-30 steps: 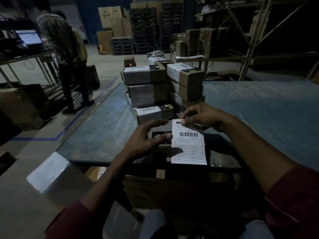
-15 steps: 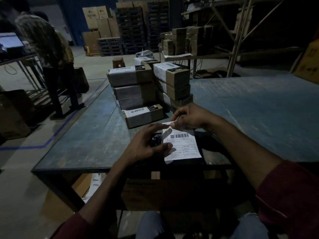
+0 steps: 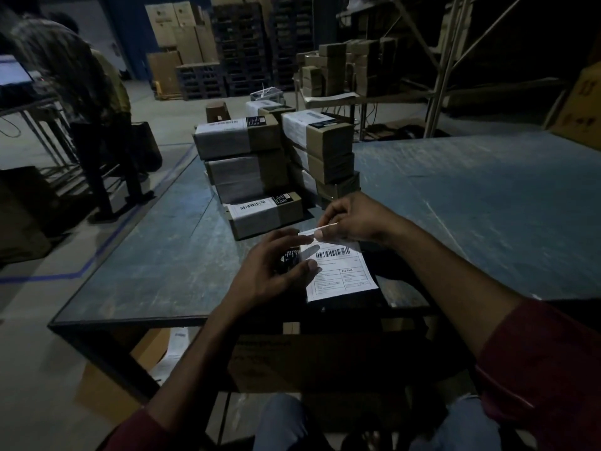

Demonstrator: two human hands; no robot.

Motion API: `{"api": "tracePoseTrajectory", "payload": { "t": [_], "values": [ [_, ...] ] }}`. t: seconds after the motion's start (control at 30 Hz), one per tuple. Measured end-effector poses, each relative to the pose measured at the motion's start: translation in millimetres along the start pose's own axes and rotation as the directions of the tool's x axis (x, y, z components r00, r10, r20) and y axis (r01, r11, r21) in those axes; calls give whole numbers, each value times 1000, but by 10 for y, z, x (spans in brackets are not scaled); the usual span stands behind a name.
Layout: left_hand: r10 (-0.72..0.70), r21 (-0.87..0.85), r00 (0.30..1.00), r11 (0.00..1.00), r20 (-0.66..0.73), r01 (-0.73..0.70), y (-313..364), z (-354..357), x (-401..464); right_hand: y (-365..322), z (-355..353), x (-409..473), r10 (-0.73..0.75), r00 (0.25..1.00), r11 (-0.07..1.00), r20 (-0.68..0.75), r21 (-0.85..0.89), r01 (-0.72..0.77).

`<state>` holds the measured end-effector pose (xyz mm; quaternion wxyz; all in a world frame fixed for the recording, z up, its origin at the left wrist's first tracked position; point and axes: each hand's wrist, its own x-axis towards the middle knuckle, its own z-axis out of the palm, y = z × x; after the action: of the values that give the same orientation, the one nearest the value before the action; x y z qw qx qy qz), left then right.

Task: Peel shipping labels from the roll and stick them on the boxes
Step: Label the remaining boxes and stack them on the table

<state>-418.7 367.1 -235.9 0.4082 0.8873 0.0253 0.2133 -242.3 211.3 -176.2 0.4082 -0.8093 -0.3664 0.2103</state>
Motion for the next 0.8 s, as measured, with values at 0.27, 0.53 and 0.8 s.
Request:
{"api": "tracePoseTrajectory", "payload": {
  "t": [0.27, 0.53, 0.8],
  "values": [
    [-8, 19, 1000, 1000, -27, 9, -19, 25, -11, 25, 5, -8, 3, 1000, 997, -1, 74, -3],
    [-38, -6, 999, 999, 4, 38, -25, 12, -6, 12, -56, 21, 8, 998, 1000, 64, 2, -8],
    [-49, 45, 999, 998, 19, 48, -43, 26, 1, 37, -36, 14, -2, 998, 1000, 68, -23, 3]
  ]
}}
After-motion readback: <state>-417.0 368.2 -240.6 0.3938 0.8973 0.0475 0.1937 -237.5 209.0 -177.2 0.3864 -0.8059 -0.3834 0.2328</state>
